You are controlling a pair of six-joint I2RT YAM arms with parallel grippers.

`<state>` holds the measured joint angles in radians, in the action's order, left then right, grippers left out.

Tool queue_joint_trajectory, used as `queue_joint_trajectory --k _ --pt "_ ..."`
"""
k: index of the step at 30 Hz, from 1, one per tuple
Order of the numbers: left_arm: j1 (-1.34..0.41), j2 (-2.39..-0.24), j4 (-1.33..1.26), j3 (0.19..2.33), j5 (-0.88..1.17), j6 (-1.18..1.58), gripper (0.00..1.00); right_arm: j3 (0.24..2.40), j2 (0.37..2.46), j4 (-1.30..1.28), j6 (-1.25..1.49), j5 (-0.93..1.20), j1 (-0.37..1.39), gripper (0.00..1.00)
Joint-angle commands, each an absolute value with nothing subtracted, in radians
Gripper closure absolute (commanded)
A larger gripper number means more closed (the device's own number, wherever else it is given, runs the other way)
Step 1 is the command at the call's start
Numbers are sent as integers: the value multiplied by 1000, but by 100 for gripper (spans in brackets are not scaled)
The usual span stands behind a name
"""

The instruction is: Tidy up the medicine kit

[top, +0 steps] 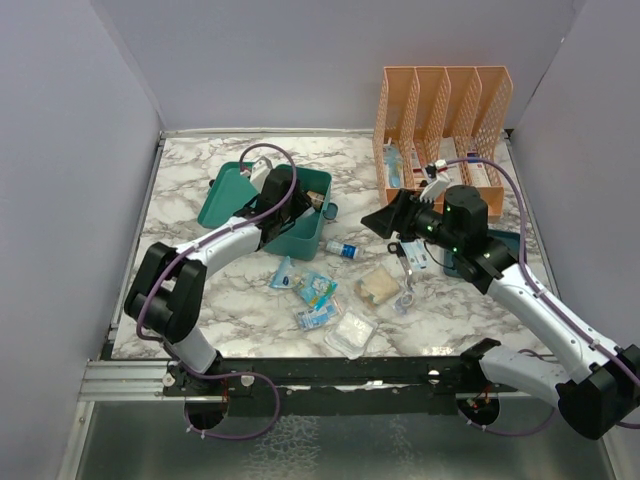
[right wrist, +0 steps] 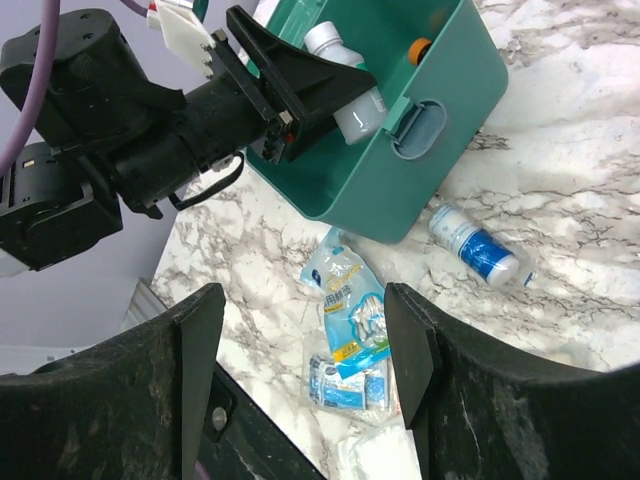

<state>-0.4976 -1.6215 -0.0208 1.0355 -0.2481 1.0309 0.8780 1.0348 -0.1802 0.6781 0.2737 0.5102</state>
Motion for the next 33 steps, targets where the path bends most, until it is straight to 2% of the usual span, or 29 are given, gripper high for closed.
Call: queue_joint_trajectory --k 1,12,21,25,30,33 --pt "-503 -1641 -15 1061 -309 1096 53 857 1022 -167 706 248 511 35" --pt "-514 -1746 0 1090 -297 1083 51 914 1032 -260 675 152 511 37" --pt "-514 -1790 0 1103 -270 1068 33 933 1046 -296 642 32 511 38" --pt "-514 -1812 -2 1122 -252 1033 33 942 1066 -292 635 25 511 38" --pt "-514 -1828 -19 1136 -233 1007 42 932 1088 -277 643 33 511 38" --pt "-514 -1818 -23 1144 -218 999 43 929 1100 -273 643 37 510 38"
